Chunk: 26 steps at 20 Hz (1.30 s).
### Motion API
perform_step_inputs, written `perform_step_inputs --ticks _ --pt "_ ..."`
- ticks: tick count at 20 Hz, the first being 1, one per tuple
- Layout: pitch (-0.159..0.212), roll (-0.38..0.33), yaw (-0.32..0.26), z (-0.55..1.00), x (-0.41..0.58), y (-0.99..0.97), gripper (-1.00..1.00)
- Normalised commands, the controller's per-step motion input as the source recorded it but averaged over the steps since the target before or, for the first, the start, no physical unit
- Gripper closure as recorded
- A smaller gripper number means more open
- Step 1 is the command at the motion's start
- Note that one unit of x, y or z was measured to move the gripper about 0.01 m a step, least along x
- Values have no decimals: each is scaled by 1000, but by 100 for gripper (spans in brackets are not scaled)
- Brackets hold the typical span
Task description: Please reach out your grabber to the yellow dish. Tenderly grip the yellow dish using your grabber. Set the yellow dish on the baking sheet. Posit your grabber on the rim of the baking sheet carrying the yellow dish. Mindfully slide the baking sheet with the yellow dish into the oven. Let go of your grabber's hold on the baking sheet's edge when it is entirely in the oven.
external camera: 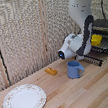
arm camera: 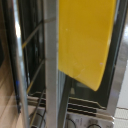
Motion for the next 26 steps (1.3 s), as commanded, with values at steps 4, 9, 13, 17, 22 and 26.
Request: perform_step_inputs --ticks 4,9,13,17,22,26 --pt "2 13 0 0 0 -29 100" --pt "86 119 -28 122 265 -100 100" --pt "83 176 -40 437 312 -82 100" --pt "207 120 -51 513 420 -1 100" --pt "195 142 -69 519 452 0 100" --pt "166 126 -97 605 450 -55 100"
